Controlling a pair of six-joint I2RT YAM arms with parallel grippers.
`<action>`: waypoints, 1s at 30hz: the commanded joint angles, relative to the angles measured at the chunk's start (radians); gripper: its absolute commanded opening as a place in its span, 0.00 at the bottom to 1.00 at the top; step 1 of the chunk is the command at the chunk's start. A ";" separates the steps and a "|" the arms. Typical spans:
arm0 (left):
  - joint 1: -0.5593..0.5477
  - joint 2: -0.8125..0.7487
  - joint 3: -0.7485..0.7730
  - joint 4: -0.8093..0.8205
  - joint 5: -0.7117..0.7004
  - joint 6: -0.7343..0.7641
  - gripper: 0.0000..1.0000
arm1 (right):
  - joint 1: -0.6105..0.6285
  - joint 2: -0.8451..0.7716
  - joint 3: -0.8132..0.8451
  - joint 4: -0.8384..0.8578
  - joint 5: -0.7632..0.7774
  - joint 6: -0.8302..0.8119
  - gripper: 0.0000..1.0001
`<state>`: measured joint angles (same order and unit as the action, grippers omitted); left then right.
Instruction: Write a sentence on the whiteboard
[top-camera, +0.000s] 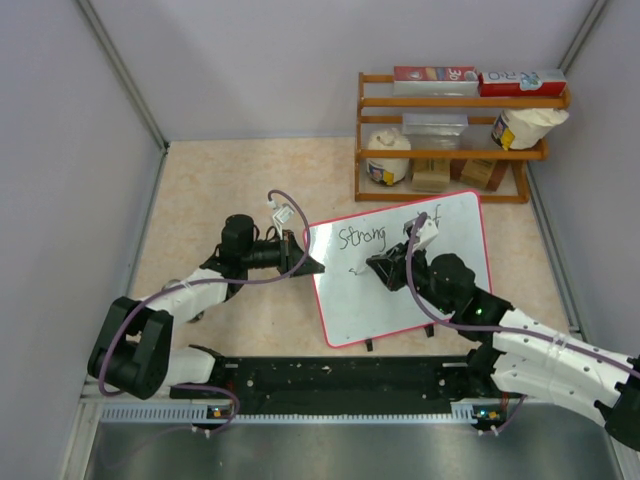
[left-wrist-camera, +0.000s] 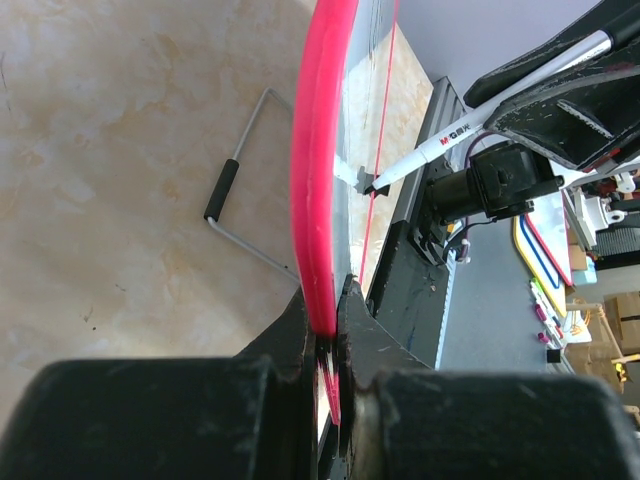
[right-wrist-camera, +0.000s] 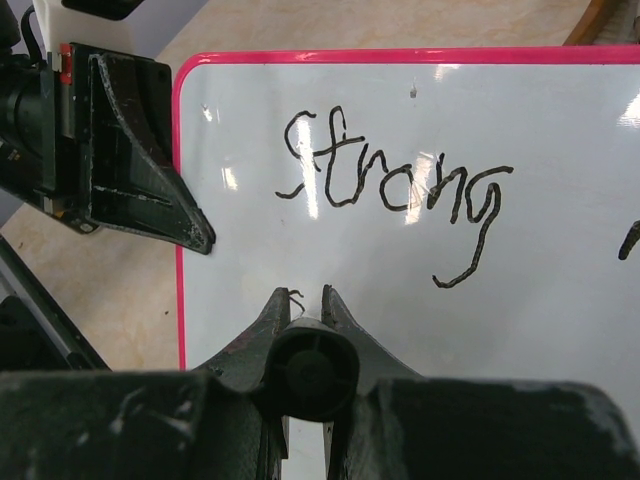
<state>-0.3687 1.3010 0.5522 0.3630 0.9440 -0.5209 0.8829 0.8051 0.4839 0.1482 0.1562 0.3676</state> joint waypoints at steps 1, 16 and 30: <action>-0.004 0.018 -0.008 -0.007 -0.117 0.168 0.00 | 0.008 0.006 -0.018 0.010 -0.007 -0.004 0.00; -0.004 0.030 -0.003 -0.009 -0.117 0.173 0.00 | 0.008 0.000 -0.018 0.114 -0.018 0.051 0.00; -0.004 0.034 -0.003 -0.006 -0.106 0.171 0.00 | 0.008 -0.087 -0.010 0.067 0.062 0.010 0.00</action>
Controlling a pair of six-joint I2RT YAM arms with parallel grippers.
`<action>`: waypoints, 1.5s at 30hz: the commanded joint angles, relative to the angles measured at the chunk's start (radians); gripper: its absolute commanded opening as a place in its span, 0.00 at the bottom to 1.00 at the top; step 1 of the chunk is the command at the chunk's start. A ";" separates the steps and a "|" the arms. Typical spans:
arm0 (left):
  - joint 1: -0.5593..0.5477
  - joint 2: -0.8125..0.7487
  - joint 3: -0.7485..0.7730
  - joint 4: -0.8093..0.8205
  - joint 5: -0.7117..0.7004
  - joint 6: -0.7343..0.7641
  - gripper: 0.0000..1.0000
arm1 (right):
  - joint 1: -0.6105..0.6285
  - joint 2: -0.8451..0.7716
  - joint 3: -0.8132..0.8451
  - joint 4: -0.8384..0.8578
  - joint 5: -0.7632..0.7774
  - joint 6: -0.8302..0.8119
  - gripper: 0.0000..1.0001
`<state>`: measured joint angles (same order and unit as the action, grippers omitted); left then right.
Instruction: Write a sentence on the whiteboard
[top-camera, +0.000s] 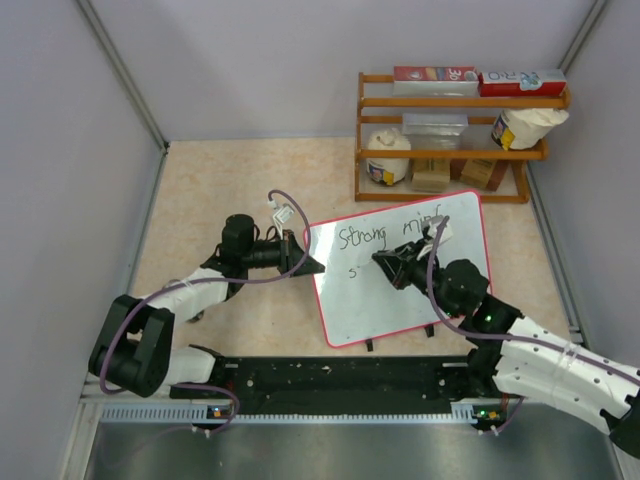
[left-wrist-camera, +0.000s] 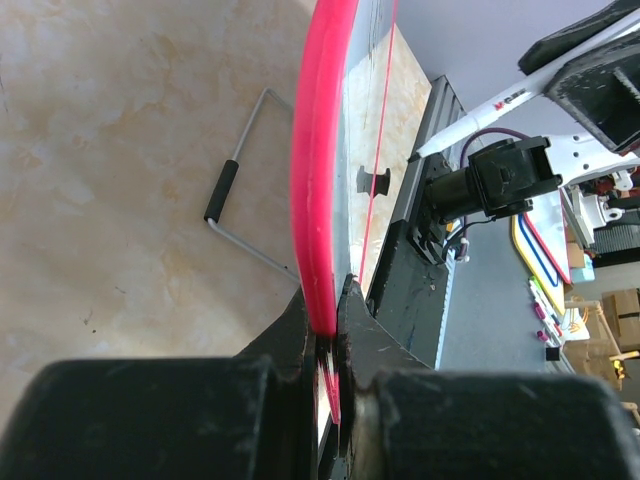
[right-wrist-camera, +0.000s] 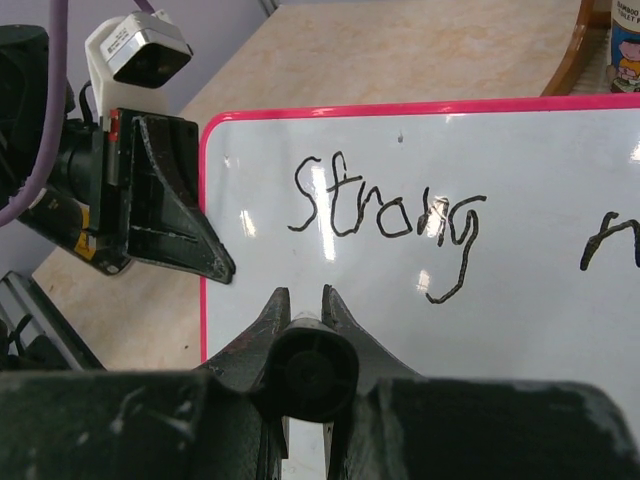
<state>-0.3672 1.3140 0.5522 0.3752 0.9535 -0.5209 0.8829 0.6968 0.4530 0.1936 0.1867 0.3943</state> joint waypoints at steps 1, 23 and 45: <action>-0.004 0.021 -0.005 -0.019 -0.116 0.173 0.00 | 0.008 0.027 0.023 0.021 0.030 -0.015 0.00; -0.006 0.025 -0.008 -0.021 -0.114 0.171 0.00 | 0.008 0.099 0.018 0.055 0.068 0.000 0.00; -0.006 0.036 -0.008 -0.013 -0.110 0.171 0.00 | 0.008 0.029 0.024 0.038 0.085 0.003 0.00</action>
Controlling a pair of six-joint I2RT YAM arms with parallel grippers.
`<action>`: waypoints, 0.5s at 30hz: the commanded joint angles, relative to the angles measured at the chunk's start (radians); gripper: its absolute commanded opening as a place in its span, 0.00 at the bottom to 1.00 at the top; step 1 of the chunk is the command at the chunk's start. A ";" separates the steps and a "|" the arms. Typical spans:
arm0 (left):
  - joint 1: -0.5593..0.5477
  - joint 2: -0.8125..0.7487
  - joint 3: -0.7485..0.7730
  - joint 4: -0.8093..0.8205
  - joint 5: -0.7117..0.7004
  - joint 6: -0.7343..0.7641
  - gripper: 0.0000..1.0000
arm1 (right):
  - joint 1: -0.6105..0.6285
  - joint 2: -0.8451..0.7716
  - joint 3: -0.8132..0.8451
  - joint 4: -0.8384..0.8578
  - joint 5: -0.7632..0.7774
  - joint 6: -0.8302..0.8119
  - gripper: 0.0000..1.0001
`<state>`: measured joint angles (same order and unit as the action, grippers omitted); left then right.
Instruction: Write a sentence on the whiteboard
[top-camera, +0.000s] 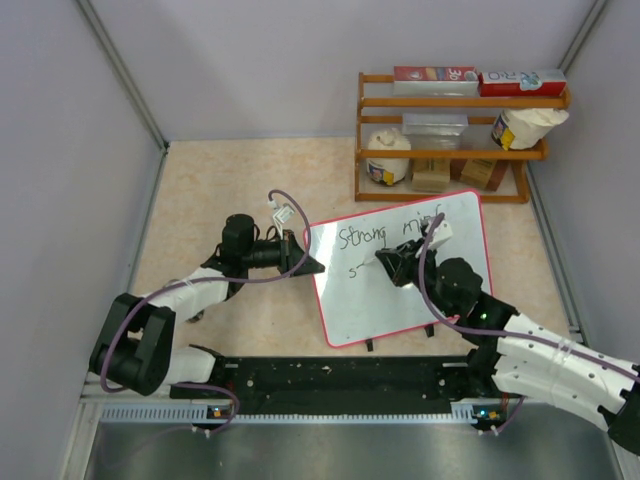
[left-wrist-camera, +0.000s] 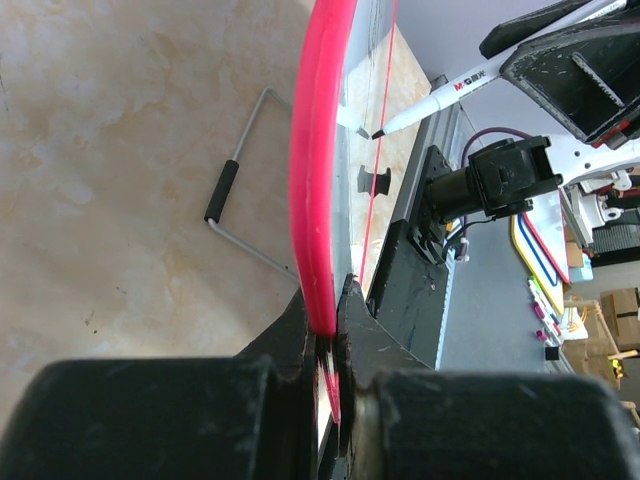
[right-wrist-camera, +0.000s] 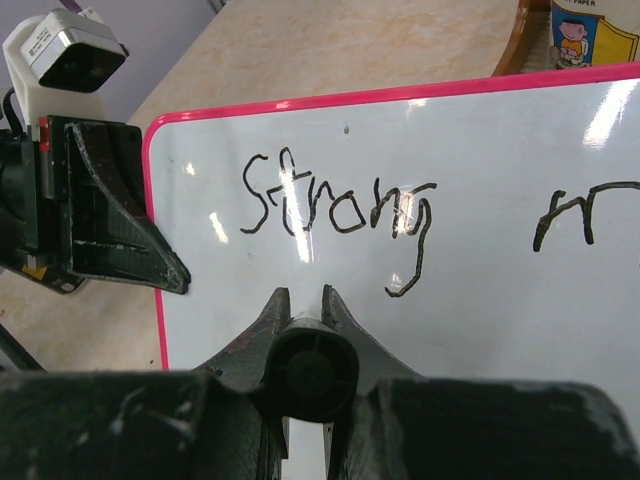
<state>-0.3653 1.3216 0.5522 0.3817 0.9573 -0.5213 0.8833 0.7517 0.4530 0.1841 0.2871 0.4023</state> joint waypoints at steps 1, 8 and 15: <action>-0.007 0.028 -0.008 -0.020 -0.115 0.172 0.00 | 0.008 -0.034 0.026 0.052 -0.023 -0.003 0.00; -0.007 0.028 -0.009 -0.020 -0.115 0.173 0.00 | 0.008 -0.020 0.046 0.064 -0.011 -0.002 0.00; -0.006 0.027 -0.012 -0.018 -0.112 0.173 0.00 | 0.008 0.026 0.039 0.089 0.006 0.003 0.00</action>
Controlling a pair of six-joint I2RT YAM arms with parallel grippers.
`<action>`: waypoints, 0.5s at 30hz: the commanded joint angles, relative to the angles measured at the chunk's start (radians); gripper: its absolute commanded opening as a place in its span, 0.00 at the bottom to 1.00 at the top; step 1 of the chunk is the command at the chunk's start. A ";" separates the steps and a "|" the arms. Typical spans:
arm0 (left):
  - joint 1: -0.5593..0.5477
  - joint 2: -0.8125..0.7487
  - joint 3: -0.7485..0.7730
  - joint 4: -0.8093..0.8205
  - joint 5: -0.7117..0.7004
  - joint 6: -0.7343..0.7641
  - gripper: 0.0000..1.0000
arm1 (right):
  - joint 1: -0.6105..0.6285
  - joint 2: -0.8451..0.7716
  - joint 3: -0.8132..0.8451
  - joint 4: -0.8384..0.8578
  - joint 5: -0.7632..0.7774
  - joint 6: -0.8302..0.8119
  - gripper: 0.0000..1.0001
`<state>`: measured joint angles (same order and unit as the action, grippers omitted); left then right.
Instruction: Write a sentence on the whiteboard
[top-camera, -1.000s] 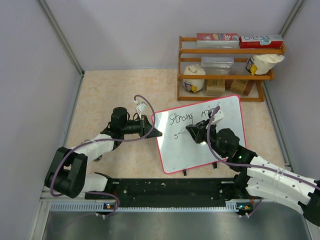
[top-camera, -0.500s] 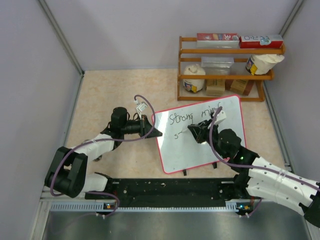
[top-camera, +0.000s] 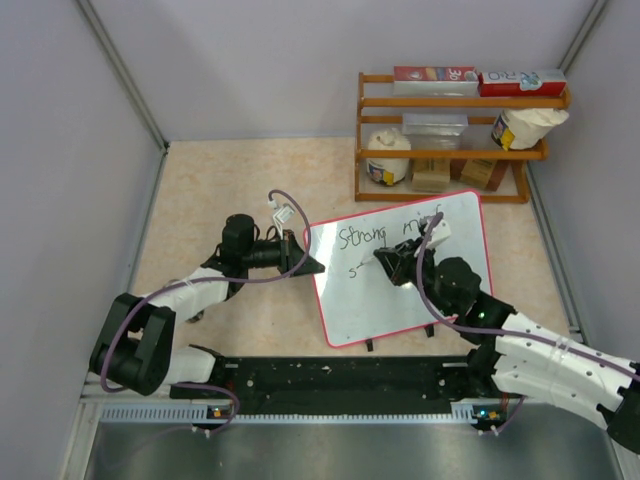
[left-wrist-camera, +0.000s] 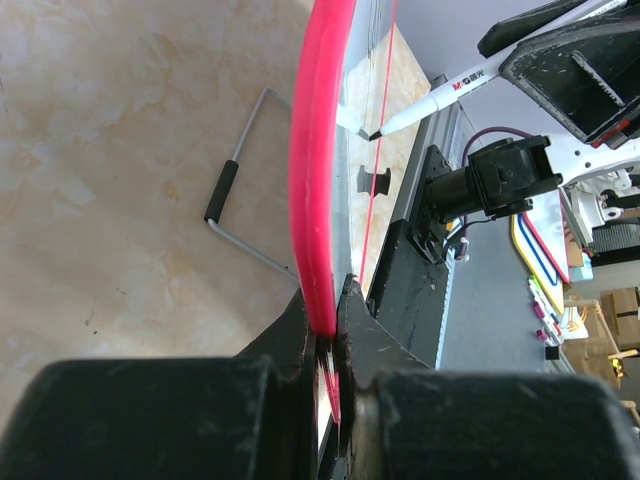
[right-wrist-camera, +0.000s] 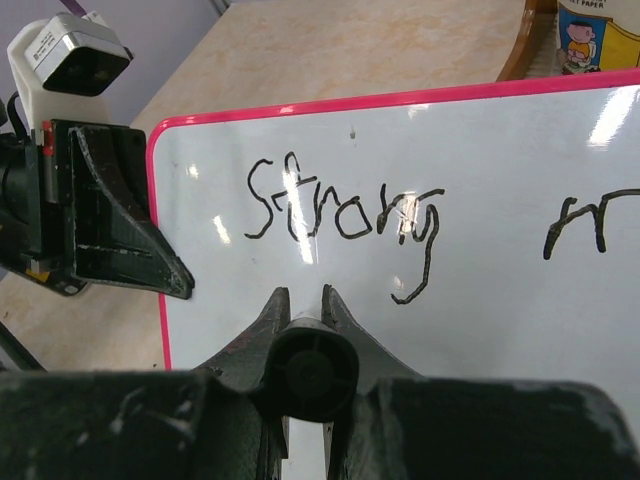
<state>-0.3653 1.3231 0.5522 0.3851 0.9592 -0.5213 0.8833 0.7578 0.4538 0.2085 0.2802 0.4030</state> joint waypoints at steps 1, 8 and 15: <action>-0.007 0.025 -0.012 -0.022 -0.114 0.173 0.00 | 0.008 0.023 0.033 0.069 0.014 0.003 0.00; -0.007 0.018 -0.014 -0.022 -0.116 0.173 0.00 | 0.008 0.009 0.016 0.029 0.020 0.007 0.00; -0.007 0.019 -0.017 -0.022 -0.117 0.173 0.00 | 0.008 -0.026 -0.013 -0.029 0.013 0.000 0.00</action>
<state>-0.3645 1.3247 0.5522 0.3859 0.9600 -0.5217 0.8833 0.7544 0.4519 0.1944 0.2852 0.4084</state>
